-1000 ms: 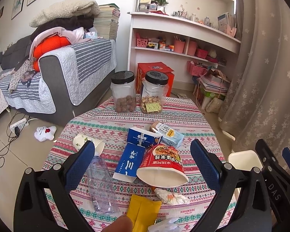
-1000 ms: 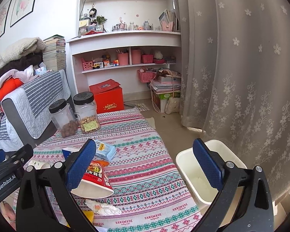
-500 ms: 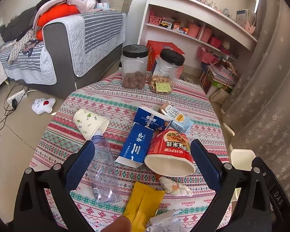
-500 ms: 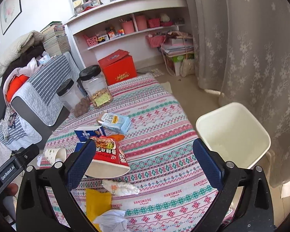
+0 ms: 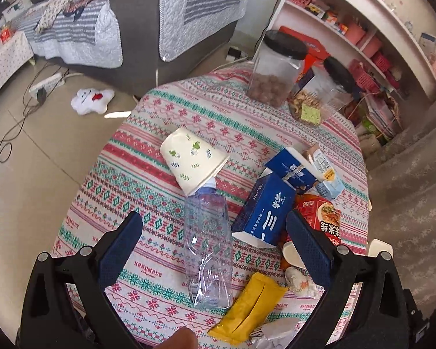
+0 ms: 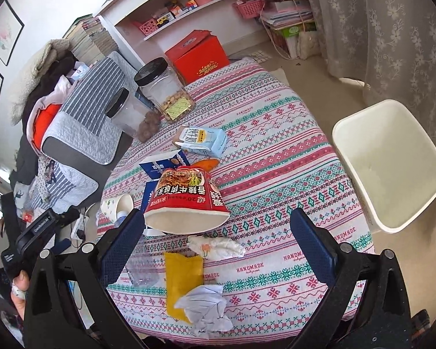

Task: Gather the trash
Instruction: 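Grasp the white leaf-print paper cup with the left gripper while the right gripper reaches the clear packet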

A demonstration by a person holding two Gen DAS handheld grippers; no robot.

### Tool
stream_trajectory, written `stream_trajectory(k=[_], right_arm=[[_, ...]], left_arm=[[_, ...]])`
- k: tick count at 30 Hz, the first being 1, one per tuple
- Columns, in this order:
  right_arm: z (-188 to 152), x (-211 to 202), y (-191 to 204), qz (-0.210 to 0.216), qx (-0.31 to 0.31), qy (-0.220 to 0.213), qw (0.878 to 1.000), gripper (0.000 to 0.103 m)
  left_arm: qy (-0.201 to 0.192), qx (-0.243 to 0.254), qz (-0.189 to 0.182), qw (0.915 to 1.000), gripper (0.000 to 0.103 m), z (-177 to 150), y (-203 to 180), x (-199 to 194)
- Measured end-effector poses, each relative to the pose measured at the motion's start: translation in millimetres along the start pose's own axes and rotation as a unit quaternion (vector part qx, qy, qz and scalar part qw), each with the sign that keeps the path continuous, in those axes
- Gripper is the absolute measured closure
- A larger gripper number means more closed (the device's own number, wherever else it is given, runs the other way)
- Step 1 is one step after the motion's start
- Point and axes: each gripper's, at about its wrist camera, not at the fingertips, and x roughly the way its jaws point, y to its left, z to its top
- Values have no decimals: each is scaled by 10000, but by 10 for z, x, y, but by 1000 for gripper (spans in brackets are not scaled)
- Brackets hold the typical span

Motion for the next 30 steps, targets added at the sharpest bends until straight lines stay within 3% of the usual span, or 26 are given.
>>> stream_trajectory(k=[3, 8, 16, 18, 22, 25, 30], right_arm=[[-1, 27, -14, 33, 23, 151, 9999, 7], [-29, 96, -35, -12, -11, 351, 9994, 7], [-66, 247, -45, -266, -93, 488, 9984, 7], [-66, 300, -46, -272, -61, 552, 9981, 7], [-64, 394, -19, -215, 30, 637, 9977, 7], [-57, 449, 22, -247, 15, 605, 9979, 7], [-41, 558, 17, -393, -37, 671, 9970, 7]], left_arm=[[335, -36, 93, 9994, 7, 36, 34, 174], [343, -5, 296, 9990, 7, 94, 145, 349], [613, -76, 62, 9981, 7, 348, 327, 703], [841, -573, -330, 9943, 7, 434, 467, 810], [969, -1581, -915, 9784, 7, 560, 684, 979], [944, -2022, -998, 9697, 7, 643, 717, 1125], [1170, -2389, -669, 9617, 7, 703, 686, 1441]])
